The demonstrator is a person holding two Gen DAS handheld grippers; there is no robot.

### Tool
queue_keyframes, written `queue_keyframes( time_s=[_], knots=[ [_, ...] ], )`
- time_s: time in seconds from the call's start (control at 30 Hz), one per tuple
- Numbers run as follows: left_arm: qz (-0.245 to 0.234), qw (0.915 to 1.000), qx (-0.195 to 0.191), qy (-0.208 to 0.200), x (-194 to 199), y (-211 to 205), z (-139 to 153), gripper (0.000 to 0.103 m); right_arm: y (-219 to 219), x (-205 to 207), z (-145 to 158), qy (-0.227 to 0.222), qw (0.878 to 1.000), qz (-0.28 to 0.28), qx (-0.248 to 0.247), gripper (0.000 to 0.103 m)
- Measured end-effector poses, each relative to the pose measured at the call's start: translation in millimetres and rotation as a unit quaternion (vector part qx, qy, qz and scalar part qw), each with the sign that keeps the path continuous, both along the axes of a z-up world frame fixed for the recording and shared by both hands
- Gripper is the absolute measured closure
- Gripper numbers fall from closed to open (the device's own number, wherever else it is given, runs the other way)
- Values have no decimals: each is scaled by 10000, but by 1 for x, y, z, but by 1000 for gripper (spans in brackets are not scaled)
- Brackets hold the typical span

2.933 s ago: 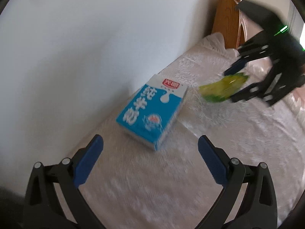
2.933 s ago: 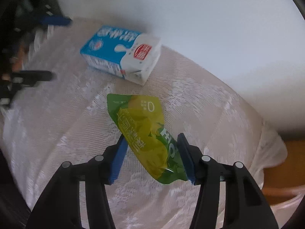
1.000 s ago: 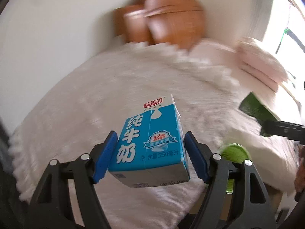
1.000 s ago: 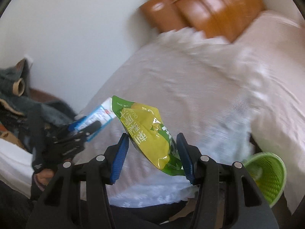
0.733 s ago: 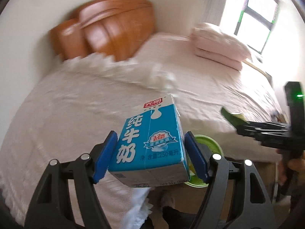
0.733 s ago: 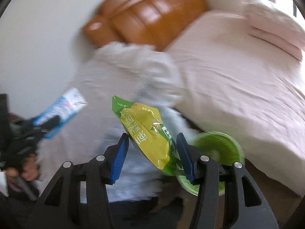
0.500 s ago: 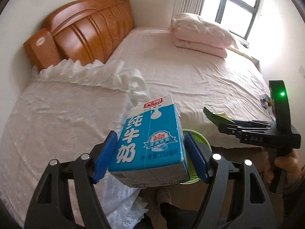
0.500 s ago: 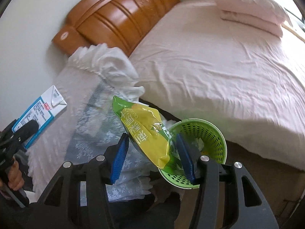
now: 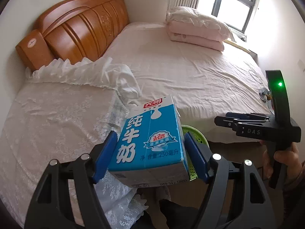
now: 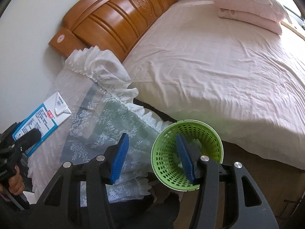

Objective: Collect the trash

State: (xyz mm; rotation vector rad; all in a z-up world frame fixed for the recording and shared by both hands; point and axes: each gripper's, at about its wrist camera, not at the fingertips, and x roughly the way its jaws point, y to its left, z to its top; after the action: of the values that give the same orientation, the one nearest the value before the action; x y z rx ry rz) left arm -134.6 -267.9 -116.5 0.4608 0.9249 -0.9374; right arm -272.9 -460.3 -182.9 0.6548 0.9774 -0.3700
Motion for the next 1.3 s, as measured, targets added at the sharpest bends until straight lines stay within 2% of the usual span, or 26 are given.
queue_keyframes(
  time_s=[0.03,0.1,0.13,0.3,0.6,0.9,1.0,1.13,1.3],
  knots=[
    [-44,10000,24,5,-1,-2,-2,33,1,2,2,73,9999,-81,-90,25],
    [-142,9999,66,10,-3,-7,-4,33,1,-1,5,240,9987,-283,-356,4],
    [-219,9997,101,14,-5,-10,-6,33,1,-3,5,311,9982,-332,-400,2],
    [-514,9984,223,61,-12,-23,-15,33,-14,-17,-4,496,9963,-663,-232,2],
    [-1183,9914,460,322,-35,-57,-39,33,-32,-71,-14,560,9883,-1417,34,2],
    [-1629,9768,1028,930,-50,-101,-100,32,-33,-111,-26,736,9790,-1885,243,2],
    [-1671,9708,1288,1139,-52,-114,-124,15,-33,-120,-32,812,9766,-1965,321,2],
    [-1599,9674,1510,1258,-53,-122,-145,15,-34,-127,-38,905,9748,-2003,379,2],
    [-1555,9686,1576,1135,-55,-124,-146,12,-35,-131,-47,965,9733,-2038,429,2]
  ],
)
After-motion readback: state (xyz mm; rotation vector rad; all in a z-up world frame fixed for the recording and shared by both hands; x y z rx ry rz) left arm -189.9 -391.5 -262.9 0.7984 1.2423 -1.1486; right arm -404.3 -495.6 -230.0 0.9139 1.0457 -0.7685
